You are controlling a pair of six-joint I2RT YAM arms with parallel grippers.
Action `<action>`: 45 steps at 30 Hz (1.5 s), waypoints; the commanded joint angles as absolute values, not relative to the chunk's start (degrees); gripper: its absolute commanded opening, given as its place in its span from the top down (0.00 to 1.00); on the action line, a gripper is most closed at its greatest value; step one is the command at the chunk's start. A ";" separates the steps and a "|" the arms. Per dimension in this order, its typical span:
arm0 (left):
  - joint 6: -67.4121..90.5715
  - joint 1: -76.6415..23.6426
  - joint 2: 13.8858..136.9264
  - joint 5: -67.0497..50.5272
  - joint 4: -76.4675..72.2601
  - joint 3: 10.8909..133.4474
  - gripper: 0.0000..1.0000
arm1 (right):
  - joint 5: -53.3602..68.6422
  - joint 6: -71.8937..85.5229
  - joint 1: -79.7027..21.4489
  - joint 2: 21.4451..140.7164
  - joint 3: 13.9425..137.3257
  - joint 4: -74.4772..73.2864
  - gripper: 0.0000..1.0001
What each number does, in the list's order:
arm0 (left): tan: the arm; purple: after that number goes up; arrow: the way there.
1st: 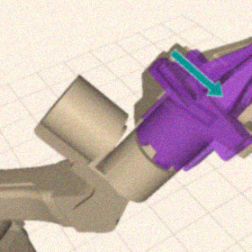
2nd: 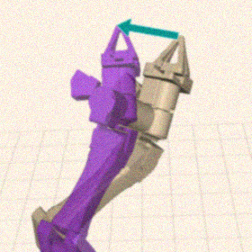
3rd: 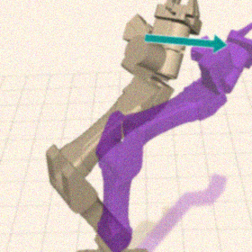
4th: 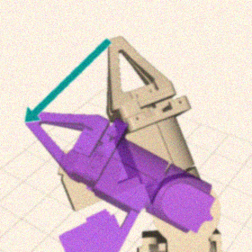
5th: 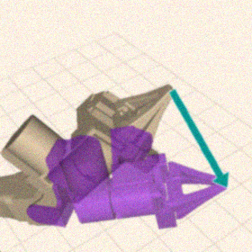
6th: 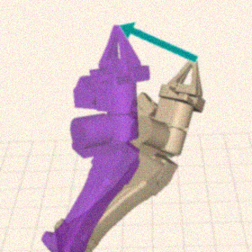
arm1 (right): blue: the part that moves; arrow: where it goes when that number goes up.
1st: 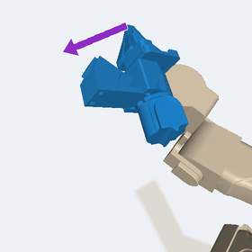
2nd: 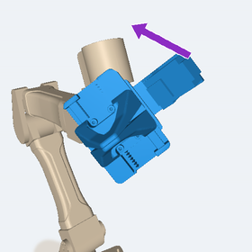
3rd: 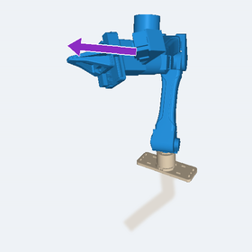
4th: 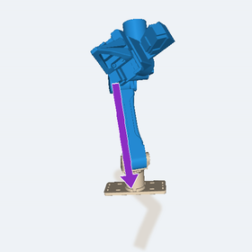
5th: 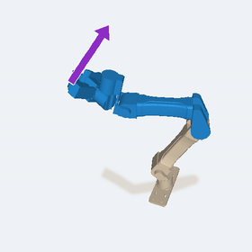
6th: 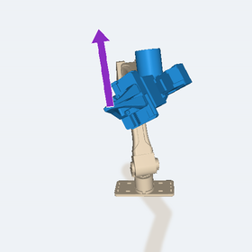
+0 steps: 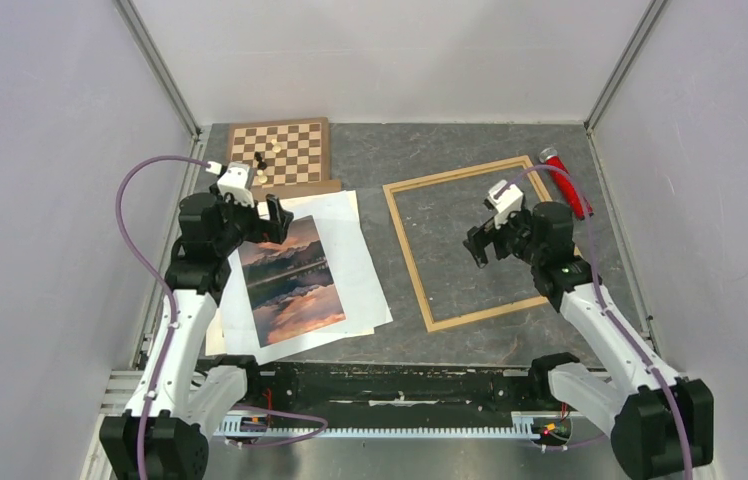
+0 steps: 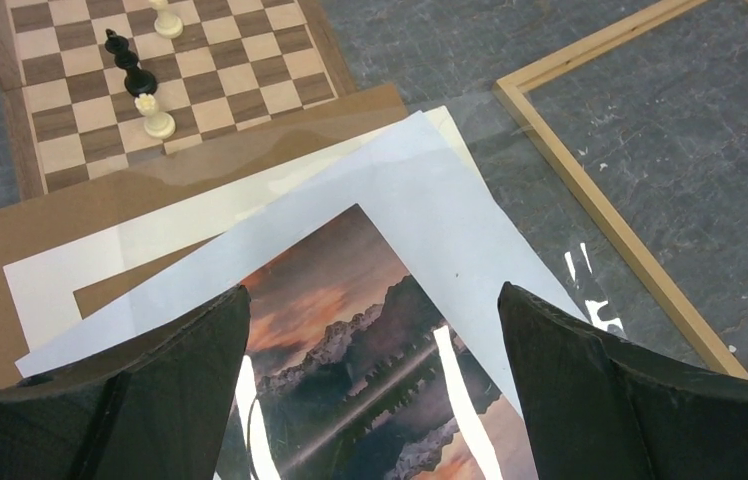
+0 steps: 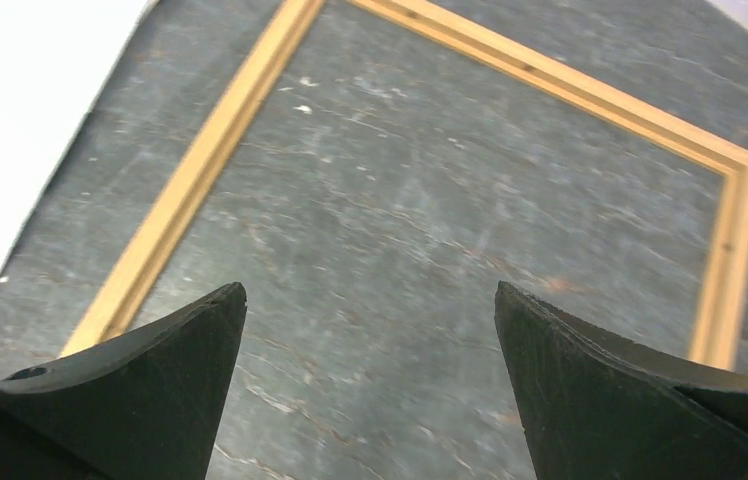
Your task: Put the photo into the frame
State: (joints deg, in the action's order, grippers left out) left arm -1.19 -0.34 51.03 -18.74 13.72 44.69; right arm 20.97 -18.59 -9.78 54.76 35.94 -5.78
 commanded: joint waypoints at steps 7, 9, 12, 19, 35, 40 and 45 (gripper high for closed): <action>-8.65 -0.09 54.87 -17.09 8.40 41.15 0.00 | 23.10 -6.43 -24.61 66.45 35.73 13.31 0.02; -8.49 -0.09 55.44 -15.81 7.81 40.71 0.00 | 22.58 -3.89 -27.67 68.95 35.78 16.37 0.02; -7.77 -0.11 55.85 -15.07 6.91 40.13 0.00 | 23.58 2.59 -30.85 73.15 35.37 23.19 0.02; -7.59 -0.09 55.96 -13.95 7.12 40.43 0.00 | 22.68 15.86 -35.14 84.96 38.03 30.80 0.04; -7.73 -0.09 53.89 -12.74 6.68 39.21 0.00 | 20.08 29.86 -37.79 97.34 41.49 35.28 0.11; -7.42 -0.13 53.66 -12.05 6.26 39.07 0.00 | 18.03 31.69 -38.07 98.47 42.44 33.49 0.13; -6.75 -0.09 53.94 -11.80 5.71 39.06 0.00 | 15.29 32.38 -38.39 99.54 44.75 28.70 0.14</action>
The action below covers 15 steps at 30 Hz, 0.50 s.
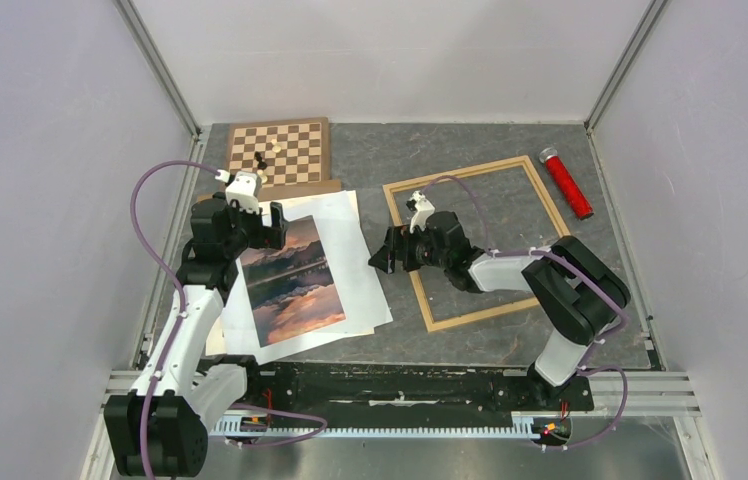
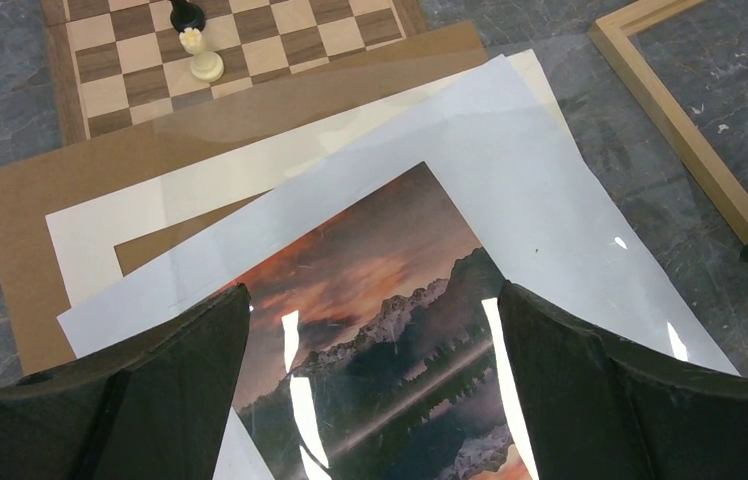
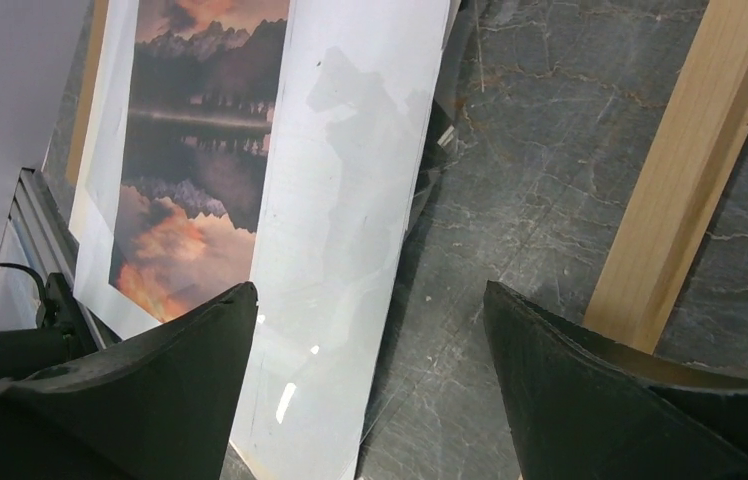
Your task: Put the photo into the frame
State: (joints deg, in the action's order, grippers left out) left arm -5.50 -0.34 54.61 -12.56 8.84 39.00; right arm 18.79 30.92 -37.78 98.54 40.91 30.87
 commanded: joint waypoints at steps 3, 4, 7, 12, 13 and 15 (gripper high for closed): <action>-6.75 -0.09 53.72 -11.63 5.70 39.10 0.00 | 14.69 32.66 -38.47 100.78 46.16 26.80 0.14; -6.79 -0.09 53.66 -11.54 5.71 39.00 0.00 | 14.69 32.73 -38.54 101.23 46.59 26.56 0.14; -6.88 -0.09 53.39 -11.27 5.62 38.94 0.00 | 13.42 32.69 -38.75 102.04 47.37 25.34 0.14; -6.66 -0.09 53.14 -11.24 5.45 38.97 0.00 | 12.34 33.03 -38.79 102.80 47.59 24.26 0.14; -6.60 -0.09 53.21 -11.33 5.36 38.99 0.00 | 12.49 33.30 -38.76 102.96 47.72 24.30 0.14; -6.68 -0.09 53.26 -11.32 5.27 38.82 0.00 | 13.03 33.62 -38.76 103.63 48.17 24.35 0.14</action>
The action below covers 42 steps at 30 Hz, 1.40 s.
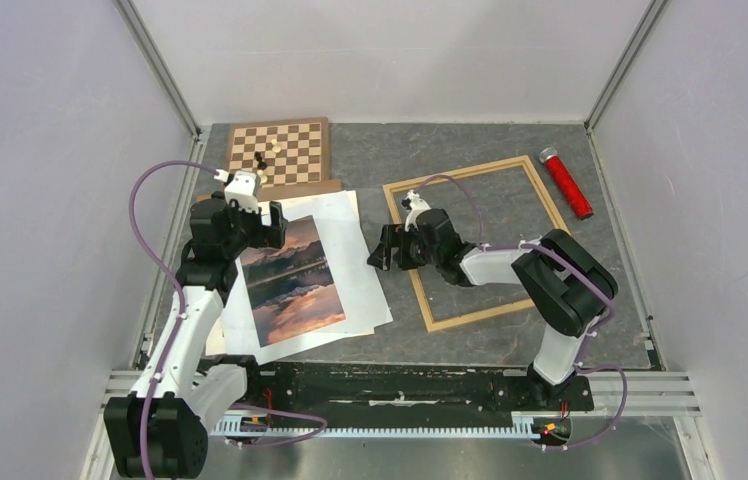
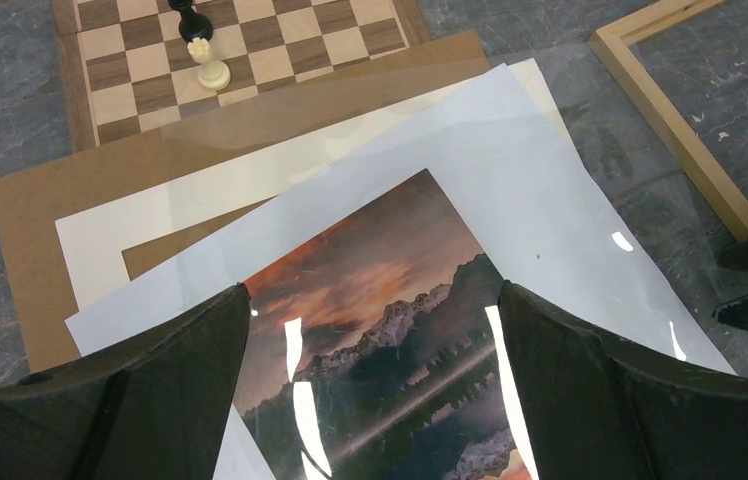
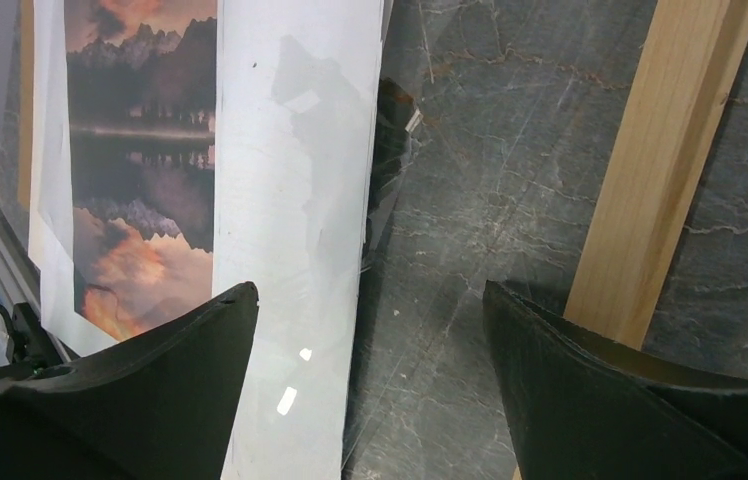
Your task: Put the photo into the frame
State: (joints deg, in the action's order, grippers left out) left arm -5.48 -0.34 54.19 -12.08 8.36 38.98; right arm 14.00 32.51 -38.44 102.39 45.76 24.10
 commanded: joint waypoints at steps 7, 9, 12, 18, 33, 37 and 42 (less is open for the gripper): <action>-6.97 -0.09 53.32 -11.07 5.13 38.90 0.00 | 14.46 34.18 -38.85 106.63 50.13 24.78 0.14; -7.10 -0.09 53.33 -11.04 5.19 38.93 0.00 | 15.29 34.29 -38.85 107.46 50.23 25.90 0.14; -7.27 -0.09 53.29 -11.21 5.35 39.01 0.00 | 16.09 34.87 -38.85 108.35 49.53 28.01 0.14; -7.64 -0.09 53.07 -11.61 5.80 38.71 0.00 | 16.96 36.03 -38.51 109.69 47.42 32.76 0.14; -7.23 -0.09 53.61 -12.53 5.61 38.72 0.00 | 19.85 38.44 -33.80 113.47 44.84 44.20 0.16; -7.52 -0.09 53.49 -12.40 5.60 38.71 0.00 | 21.03 38.55 -33.50 115.49 46.45 45.19 0.18; -7.89 -0.09 53.52 -12.31 5.64 38.81 0.00 | 22.34 39.06 -33.09 117.74 48.49 46.23 0.21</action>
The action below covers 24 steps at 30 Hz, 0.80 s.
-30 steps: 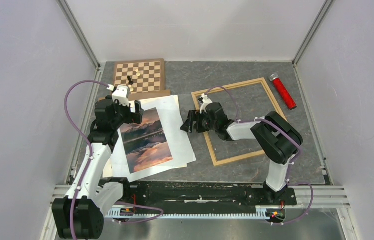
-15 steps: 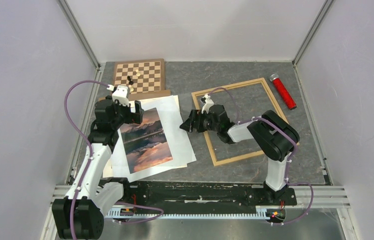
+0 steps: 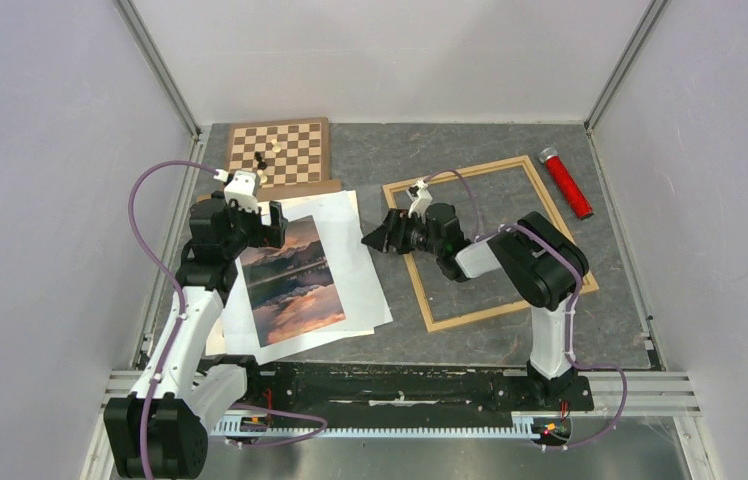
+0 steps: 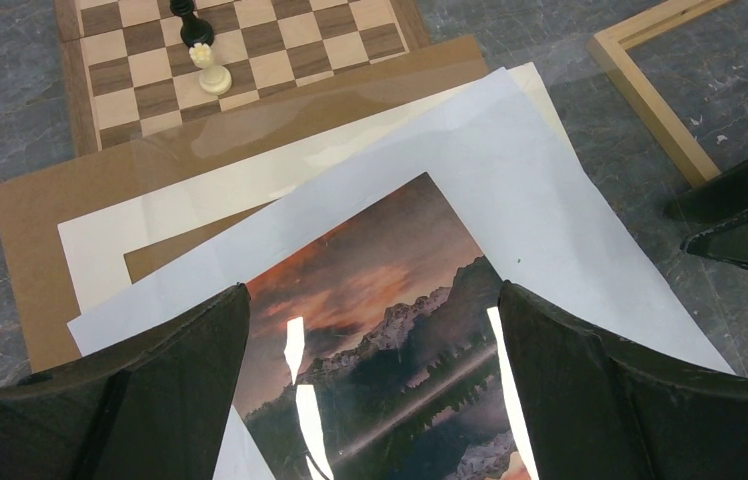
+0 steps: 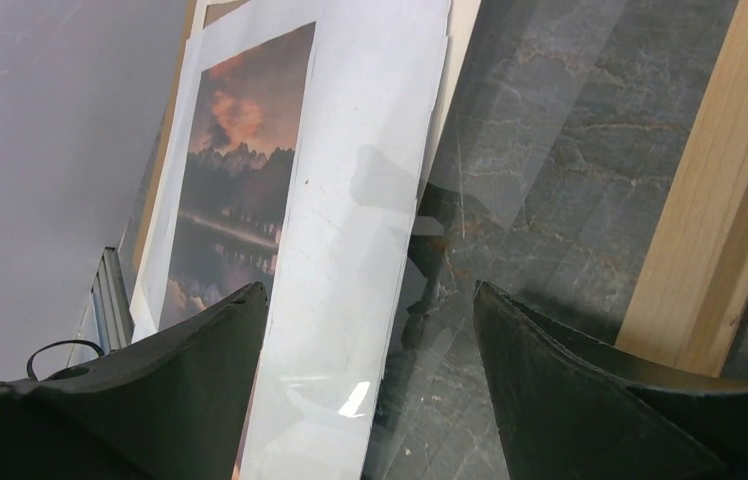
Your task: Put the photo into the frame
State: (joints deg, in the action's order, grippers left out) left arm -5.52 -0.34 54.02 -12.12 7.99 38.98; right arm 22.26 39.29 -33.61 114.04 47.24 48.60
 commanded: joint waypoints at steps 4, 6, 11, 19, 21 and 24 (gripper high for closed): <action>-7.94 -0.09 53.77 -12.39 5.46 38.86 0.00 | 23.21 38.75 -32.79 119.45 49.94 46.62 0.22; -7.83 -0.09 54.00 -12.48 5.43 38.98 0.00 | 23.85 38.74 -32.46 120.45 50.59 47.05 0.24; -8.02 -0.09 54.31 -12.65 5.08 39.05 0.00 | 26.25 39.51 -31.14 122.85 51.05 49.92 0.36; -8.96 -0.09 55.42 -12.55 3.72 38.33 0.00 | 28.90 41.60 -28.79 124.69 50.78 55.45 0.61; -9.21 -0.09 55.73 -12.48 3.28 38.07 0.00 | 29.28 41.81 -28.24 124.58 50.88 56.17 0.66; -9.29 -0.09 56.08 -12.65 2.50 37.68 0.00 | 29.84 42.24 -27.37 124.37 51.13 56.72 0.75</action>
